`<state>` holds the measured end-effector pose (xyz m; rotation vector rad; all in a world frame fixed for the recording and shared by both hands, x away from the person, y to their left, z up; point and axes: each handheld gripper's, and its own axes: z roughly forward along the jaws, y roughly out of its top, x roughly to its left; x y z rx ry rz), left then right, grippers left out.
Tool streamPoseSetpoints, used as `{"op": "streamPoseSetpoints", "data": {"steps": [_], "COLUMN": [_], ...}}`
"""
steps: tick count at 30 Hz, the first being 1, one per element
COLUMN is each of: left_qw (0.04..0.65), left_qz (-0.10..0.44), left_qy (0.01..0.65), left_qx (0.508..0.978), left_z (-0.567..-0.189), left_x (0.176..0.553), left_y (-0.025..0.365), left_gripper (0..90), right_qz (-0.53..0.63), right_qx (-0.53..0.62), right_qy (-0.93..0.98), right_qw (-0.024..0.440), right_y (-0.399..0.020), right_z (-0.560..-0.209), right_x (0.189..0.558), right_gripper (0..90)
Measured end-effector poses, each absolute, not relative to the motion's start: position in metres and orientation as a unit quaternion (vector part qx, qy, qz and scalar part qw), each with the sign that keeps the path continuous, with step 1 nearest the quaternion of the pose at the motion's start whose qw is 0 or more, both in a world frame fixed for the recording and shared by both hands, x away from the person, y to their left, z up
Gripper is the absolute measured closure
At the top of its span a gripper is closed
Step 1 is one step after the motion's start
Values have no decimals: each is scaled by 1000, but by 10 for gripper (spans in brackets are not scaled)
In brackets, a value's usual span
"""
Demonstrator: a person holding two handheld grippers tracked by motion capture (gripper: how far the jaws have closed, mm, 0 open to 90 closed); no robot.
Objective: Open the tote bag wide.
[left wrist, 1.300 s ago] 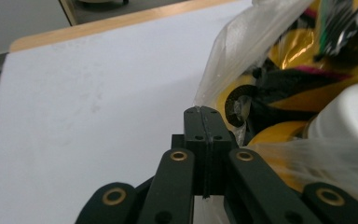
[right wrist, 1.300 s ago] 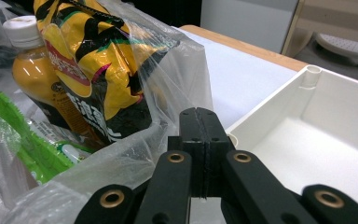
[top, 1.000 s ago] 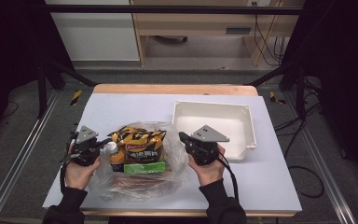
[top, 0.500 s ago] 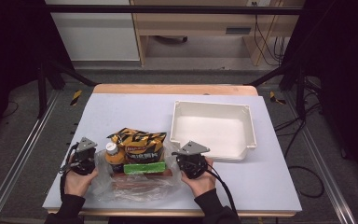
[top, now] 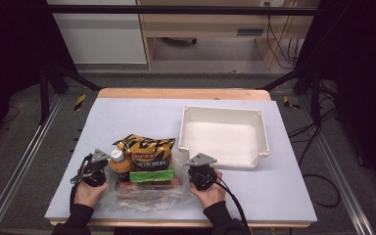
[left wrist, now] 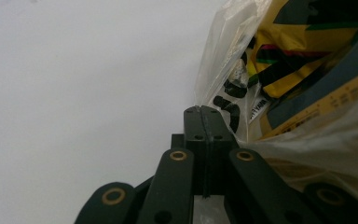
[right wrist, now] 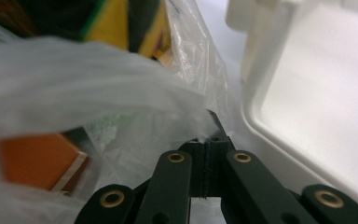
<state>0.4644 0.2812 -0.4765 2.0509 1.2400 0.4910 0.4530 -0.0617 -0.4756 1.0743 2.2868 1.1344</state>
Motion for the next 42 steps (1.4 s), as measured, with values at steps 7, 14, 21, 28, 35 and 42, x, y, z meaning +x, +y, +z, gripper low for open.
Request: {"op": "streamPoseSetpoints", "data": {"steps": [7,14,21,28,35,42], "left_qw": [354,408,471,514,535,471], "left_qz": [193,230,255,274,286,266], "left_qy": [501,519,520,498,447,434], "left_qx": [766,715,665,643,658,720], "left_z": [-476,-453,-425,-395,-362,-373], "left_x": [462,442,423,410,385,373], "left_y": [288,311,332,333,310,289], "left_gripper": [723,465,322,331,394,610], "right_qz": [399,445,503,545,552,526], "right_qx": [403,394,364,340,315,308], "right_qy": [807,787,764,741,750,778], "right_qw": [167,166,175,199,181,155], "right_y": [-67,-81,-103,-117,-112,-102], "right_z": [-489,-468,-432,-396,-382,-397], "right_x": [460,453,439,423,410,406], "right_gripper": [900,794,692,620,551,632]}}
